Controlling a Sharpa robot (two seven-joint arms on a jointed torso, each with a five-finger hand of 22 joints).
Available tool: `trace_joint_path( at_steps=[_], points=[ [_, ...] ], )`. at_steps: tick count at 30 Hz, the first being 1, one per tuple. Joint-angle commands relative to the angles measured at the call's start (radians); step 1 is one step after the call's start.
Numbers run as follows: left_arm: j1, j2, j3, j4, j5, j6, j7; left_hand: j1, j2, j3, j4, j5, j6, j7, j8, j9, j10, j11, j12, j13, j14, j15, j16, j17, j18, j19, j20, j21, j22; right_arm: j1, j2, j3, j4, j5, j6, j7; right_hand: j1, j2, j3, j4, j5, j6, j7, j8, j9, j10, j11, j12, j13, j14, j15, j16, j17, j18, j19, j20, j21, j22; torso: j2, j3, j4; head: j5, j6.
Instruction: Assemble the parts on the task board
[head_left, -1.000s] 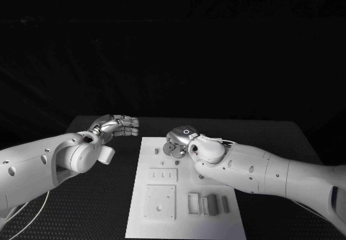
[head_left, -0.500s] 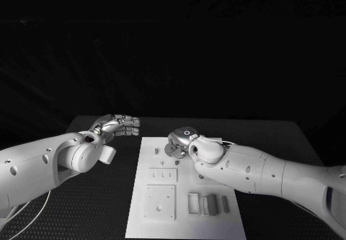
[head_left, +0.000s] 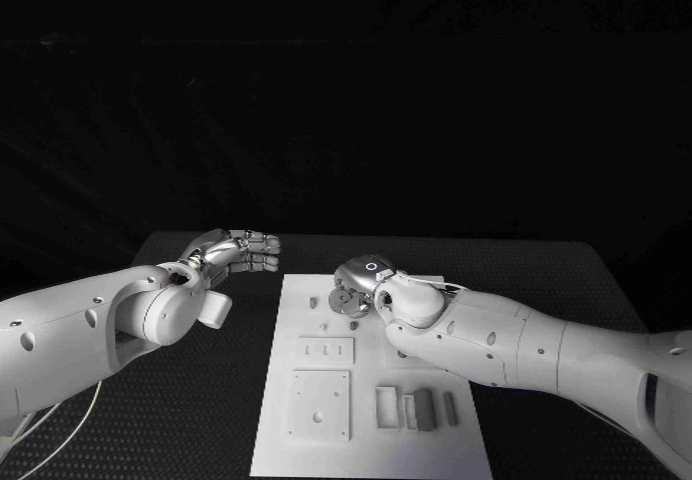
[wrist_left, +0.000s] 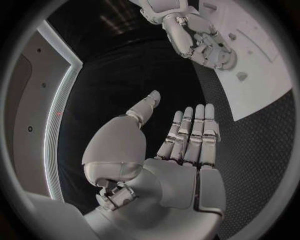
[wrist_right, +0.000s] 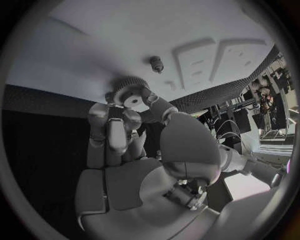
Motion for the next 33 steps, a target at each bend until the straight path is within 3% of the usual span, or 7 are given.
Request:
trace_joint_path(
  at_steps=[1, 8, 11, 22, 28, 30, 33],
  points=[
    [0.001, 0.001, 0.001, 0.002, -0.003, 0.015, 0.005, -0.003, 0.007, -0.008, 0.0, -0.004, -0.004, 0.032, -0.004, -0.001, 0.0, 0.002, -0.004, -0.002, -0.005, 0.005, -0.004, 0.002, 0.011, 0.0, 0.007, -0.005, 0.001, -0.001, 0.002, -0.001, -0.001, 0.022, 0.005, 0.014, -0.003, -0.014, 0.009, 0.001, 0.0, -0.017, 0.016, -0.016, -0.009, 0.0, 0.009, 0.005, -0.003, 0.001, 0.008, -0.004, -0.004, 0.062, 0.003, -0.007, -0.006, 0.01, 0.0, -0.0007, 0.0001, 0.001, -0.001],
    [0.001, -0.001, 0.001, 0.002, -0.003, 0.014, 0.005, -0.004, 0.007, -0.008, 0.0, -0.004, -0.004, 0.032, -0.004, -0.002, 0.0, 0.002, -0.004, -0.002, -0.005, 0.005, -0.004, 0.002, 0.011, 0.0, 0.007, -0.005, 0.001, -0.001, -0.003, -0.001, -0.003, 0.041, 0.01, 0.017, -0.02, -0.074, 0.023, 0.047, 0.0, -0.107, 0.036, -0.066, -0.033, -0.006, 0.028, 0.006, -0.009, -0.005, 0.026, -0.007, -0.014, 0.062, 0.007, -0.007, -0.013, 0.008, 0.0, -0.0007, -0.0002, 0.001, 0.0],
    [0.001, -0.001, 0.001, 0.001, -0.003, 0.014, 0.005, -0.004, 0.007, -0.008, 0.0, -0.004, -0.004, 0.032, -0.004, -0.002, 0.0, 0.002, -0.004, -0.002, -0.005, 0.005, -0.004, 0.002, 0.011, 0.0, 0.007, -0.005, 0.001, -0.001, -0.004, -0.001, -0.003, 0.044, 0.018, 0.019, -0.024, -0.093, 0.031, 0.073, 0.0, -0.118, 0.041, -0.069, -0.034, -0.011, 0.033, 0.007, -0.01, -0.007, 0.031, -0.007, -0.016, 0.062, 0.007, -0.008, -0.015, 0.008, 0.0, -0.0005, -0.0006, 0.002, 0.0],
    [0.001, -0.001, 0.001, -0.002, -0.003, 0.015, 0.005, -0.007, 0.007, -0.009, 0.002, -0.004, -0.006, 0.032, -0.005, -0.002, -0.002, 0.003, -0.005, -0.002, -0.005, 0.005, -0.005, 0.002, 0.011, 0.0, 0.008, -0.005, 0.002, -0.001, -0.024, -0.001, -0.004, 0.073, 0.029, 0.026, -0.021, -0.088, 0.036, 0.106, 0.0, -0.093, 0.042, -0.051, -0.026, -0.015, 0.034, 0.015, -0.012, -0.007, 0.032, -0.003, -0.014, 0.062, 0.007, -0.01, -0.014, 0.012, 0.0, 0.0006, -0.0004, 0.002, -0.002],
    [0.001, -0.001, 0.001, -0.004, -0.003, 0.017, 0.006, -0.007, 0.007, -0.009, 0.002, -0.004, -0.006, 0.032, -0.005, -0.002, -0.003, 0.003, -0.005, -0.003, -0.005, 0.005, -0.005, 0.002, 0.011, 0.0, 0.008, -0.006, 0.002, -0.001, -0.059, 0.0, 0.025, 0.114, -0.05, 0.049, -0.024, -0.084, 0.034, 0.114, 0.0, -0.086, 0.041, -0.046, -0.024, -0.015, 0.034, 0.018, -0.013, -0.004, 0.032, 0.0, -0.008, 0.062, 0.008, -0.01, -0.014, 0.013, -0.001, 0.002, -0.0017, 0.002, 0.002],
    [0.001, -0.004, 0.001, -0.004, -0.003, 0.015, 0.007, -0.007, 0.008, -0.009, 0.002, -0.004, -0.006, 0.033, -0.005, -0.002, -0.003, 0.003, -0.005, -0.003, -0.005, 0.005, -0.005, 0.002, 0.011, 0.0, 0.008, -0.006, 0.002, 0.0, -0.077, 0.004, 0.05, 0.137, -0.078, 0.062, -0.024, -0.087, 0.032, 0.116, 0.0, -0.084, 0.041, -0.045, -0.023, -0.014, 0.033, 0.019, -0.014, -0.006, 0.032, -0.001, -0.012, 0.062, 0.008, -0.011, -0.013, 0.014, -0.001, 0.0027, -0.003, 0.002, 0.005],
    [0.001, -0.005, 0.001, -0.006, -0.003, 0.014, 0.01, -0.008, 0.008, -0.01, 0.002, -0.004, -0.006, 0.032, -0.005, -0.002, -0.003, 0.003, -0.005, -0.003, -0.005, 0.005, -0.005, 0.002, 0.011, 0.0, 0.008, -0.006, 0.002, 0.009, -0.105, 0.022, 0.091, 0.164, -0.102, 0.085, -0.024, -0.094, 0.031, 0.118, 0.0, -0.083, 0.041, -0.044, -0.023, -0.014, 0.033, 0.02, -0.015, -0.006, 0.032, -0.001, -0.013, 0.062, 0.008, -0.011, -0.013, 0.014, -0.001, 0.0029, -0.0053, 0.001, 0.008]
  ],
)
